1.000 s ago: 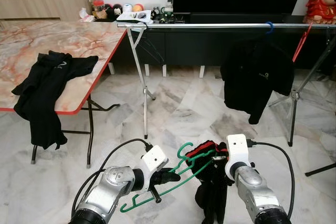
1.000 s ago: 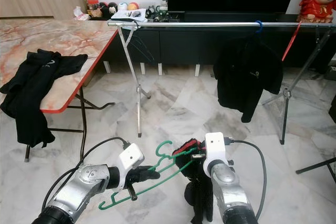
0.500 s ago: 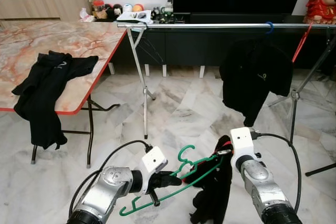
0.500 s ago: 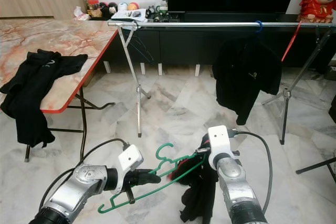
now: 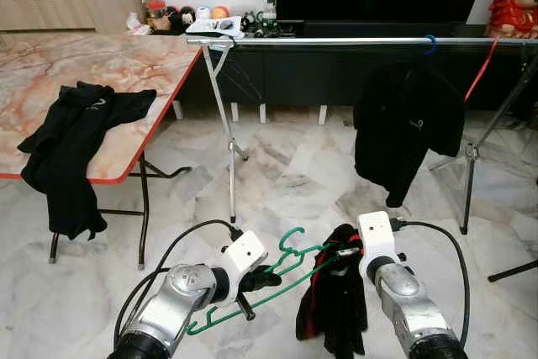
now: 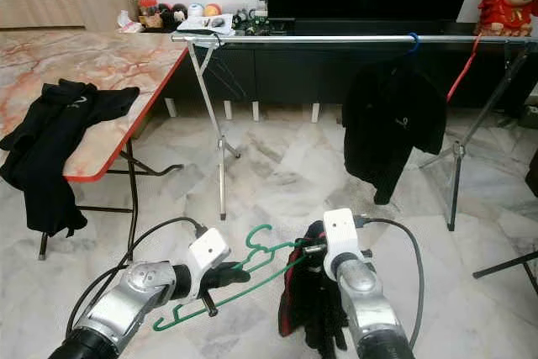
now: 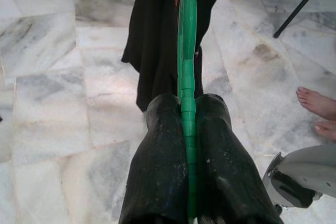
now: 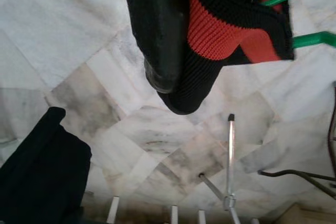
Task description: Hang hanger
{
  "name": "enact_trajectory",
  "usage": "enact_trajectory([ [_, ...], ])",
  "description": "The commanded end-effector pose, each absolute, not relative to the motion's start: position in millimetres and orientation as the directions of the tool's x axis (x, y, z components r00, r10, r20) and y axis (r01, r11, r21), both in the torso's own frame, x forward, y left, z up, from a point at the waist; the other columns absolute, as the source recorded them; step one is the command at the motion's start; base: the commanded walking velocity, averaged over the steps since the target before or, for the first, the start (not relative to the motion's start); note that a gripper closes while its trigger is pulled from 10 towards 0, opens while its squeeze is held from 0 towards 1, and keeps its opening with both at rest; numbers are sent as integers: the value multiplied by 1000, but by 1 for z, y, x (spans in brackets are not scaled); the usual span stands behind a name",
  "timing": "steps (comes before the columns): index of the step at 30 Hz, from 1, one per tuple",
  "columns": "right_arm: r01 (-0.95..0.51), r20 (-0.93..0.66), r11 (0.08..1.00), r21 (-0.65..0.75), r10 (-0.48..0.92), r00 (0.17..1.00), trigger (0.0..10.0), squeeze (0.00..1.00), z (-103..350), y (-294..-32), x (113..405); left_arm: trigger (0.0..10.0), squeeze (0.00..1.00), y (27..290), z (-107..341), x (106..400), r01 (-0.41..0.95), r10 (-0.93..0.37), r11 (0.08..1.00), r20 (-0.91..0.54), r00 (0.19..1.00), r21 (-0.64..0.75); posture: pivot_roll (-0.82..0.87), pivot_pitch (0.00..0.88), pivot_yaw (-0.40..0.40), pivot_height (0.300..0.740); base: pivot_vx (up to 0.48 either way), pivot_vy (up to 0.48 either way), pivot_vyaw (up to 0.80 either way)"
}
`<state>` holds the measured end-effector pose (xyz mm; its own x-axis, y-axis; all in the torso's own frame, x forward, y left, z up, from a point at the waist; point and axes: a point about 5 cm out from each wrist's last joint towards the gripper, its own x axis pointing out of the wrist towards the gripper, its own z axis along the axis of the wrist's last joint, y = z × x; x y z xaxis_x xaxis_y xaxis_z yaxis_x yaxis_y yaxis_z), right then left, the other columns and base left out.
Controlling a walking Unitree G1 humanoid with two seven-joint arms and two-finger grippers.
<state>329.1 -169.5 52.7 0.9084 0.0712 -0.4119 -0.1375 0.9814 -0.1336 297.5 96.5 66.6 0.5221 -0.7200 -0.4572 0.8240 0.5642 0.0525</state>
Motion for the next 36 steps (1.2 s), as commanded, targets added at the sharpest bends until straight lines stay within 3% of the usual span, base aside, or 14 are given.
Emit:
enact_trajectory([
  [1, -113, -389, 984, -139, 50, 920, 10000, 0, 57, -169, 331, 10000, 0, 99, 68, 300, 819, -705, 568, -467, 534, 81, 57, 38, 38, 740, 0, 0, 0],
  [8, -118, -372, 981, -155, 53, 927, 10000, 0, 63, -169, 334, 10000, 0, 101, 67, 302, 807, -692, 583, -462, 554, 95, 60, 42, 37, 740, 0, 0, 0],
  [17, -297, -256, 941, -162, 251, 934, 10000, 0, 85, -152, 337, 10000, 0, 94, 67, 299, 828, -726, 558, -448, 521, 60, 58, 45, 36, 740, 0, 0, 0],
  [26, -487, -184, 868, -90, 466, 865, 10000, 0, 107, -134, 329, 10000, 0, 91, 67, 298, 835, -737, 548, -440, 513, 54, 53, 42, 38, 740, 0, 0, 0],
  [29, -452, -198, 887, -90, 429, 881, 10000, 0, 104, -139, 329, 10000, 0, 91, 67, 298, 837, -739, 545, -441, 509, 53, 51, 39, 39, 740, 0, 0, 0],
  [31, -331, -270, 934, -133, 287, 919, 10000, 0, 92, -156, 333, 10000, 0, 91, 67, 298, 836, -738, 546, -442, 510, 54, 55, 37, 39, 740, 0, 0, 0],
  [32, -331, -270, 934, -133, 287, 919, 10000, 0, 92, -156, 333, 10000, 0, 91, 67, 298, 836, -738, 546, -442, 510, 54, 55, 37, 39, 740, 0, 0, 0],
  [33, -215, -323, 965, -150, 158, 933, 10000, 0, 83, -172, 335, 10000, 0, 93, 67, 298, 835, -733, 547, -448, 512, 57, 57, 37, 38, 740, 0, 0, 0],
  [36, -88, -375, 979, -185, 12, 927, 10000, 0, 73, -194, 333, 10000, 0, 97, 66, 297, 834, -729, 548, -454, 512, 61, 59, 36, 38, 740, 0, 0, 0],
])
